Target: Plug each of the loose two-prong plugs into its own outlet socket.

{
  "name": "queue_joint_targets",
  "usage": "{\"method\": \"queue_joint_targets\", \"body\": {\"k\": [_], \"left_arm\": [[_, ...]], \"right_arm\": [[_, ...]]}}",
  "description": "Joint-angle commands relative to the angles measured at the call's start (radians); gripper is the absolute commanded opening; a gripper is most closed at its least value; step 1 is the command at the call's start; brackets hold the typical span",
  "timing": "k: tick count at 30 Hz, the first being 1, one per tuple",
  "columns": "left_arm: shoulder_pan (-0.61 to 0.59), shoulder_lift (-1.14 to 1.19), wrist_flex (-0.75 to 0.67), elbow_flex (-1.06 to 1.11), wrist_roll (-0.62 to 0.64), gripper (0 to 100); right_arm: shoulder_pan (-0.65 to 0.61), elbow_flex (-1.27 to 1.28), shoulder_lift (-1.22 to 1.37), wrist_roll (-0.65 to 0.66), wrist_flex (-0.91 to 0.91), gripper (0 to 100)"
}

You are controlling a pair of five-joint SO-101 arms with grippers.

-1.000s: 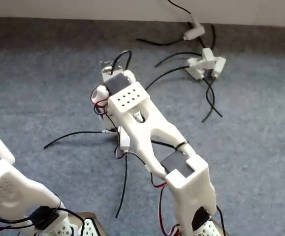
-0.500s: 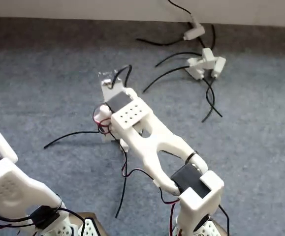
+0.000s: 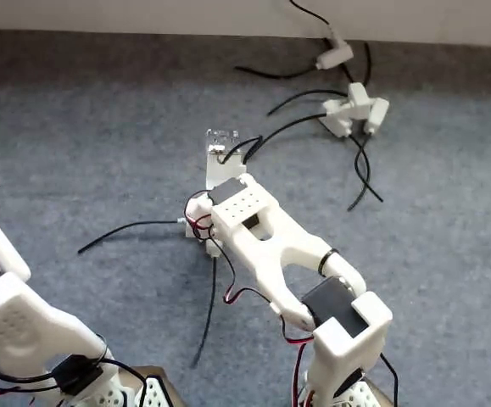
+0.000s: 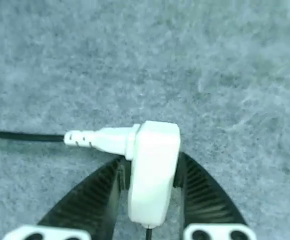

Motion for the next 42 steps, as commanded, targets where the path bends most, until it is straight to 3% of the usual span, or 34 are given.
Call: {"method": "queue_joint_targets", "body": {"k": [1, 8, 19, 24, 29, 37, 42], "left_arm": [[0.016, -0.008, -0.008, -0.005, -0.003, 23], [0.016, -0.008, -0.008, -0.005, -0.005, 23], [0.019, -0.008, -0.006, -0.005, -0.002, 22], [0.036, -0.008, 0.031, -0.005, -0.003, 22], [0.062, -0.008, 0.066, -0.005, -0.003, 22], [0.073, -0.010, 0.066, -0.007, -0.005, 22], [0.084, -0.016, 0.063, -0.012, -0.005, 22]], "right_arm": [[0.018, -0.004, -0.047, -0.011, -0.013, 1.1], [0.122, -0.012, -0.054, 0.060, 0.101, 1.5], [0.499, -0.013, -0.295, 0.310, 0.176, 1.5], [0.619, -0.015, -0.314, 0.471, -0.033, 1.5], [0.633, -0.056, -0.211, 0.588, -0.240, 1.5], [0.656, -0.544, 0.214, 0.638, -0.289, 1.5], [0.676, -0.951, 0.490, 0.638, -0.151, 1.9]]}}
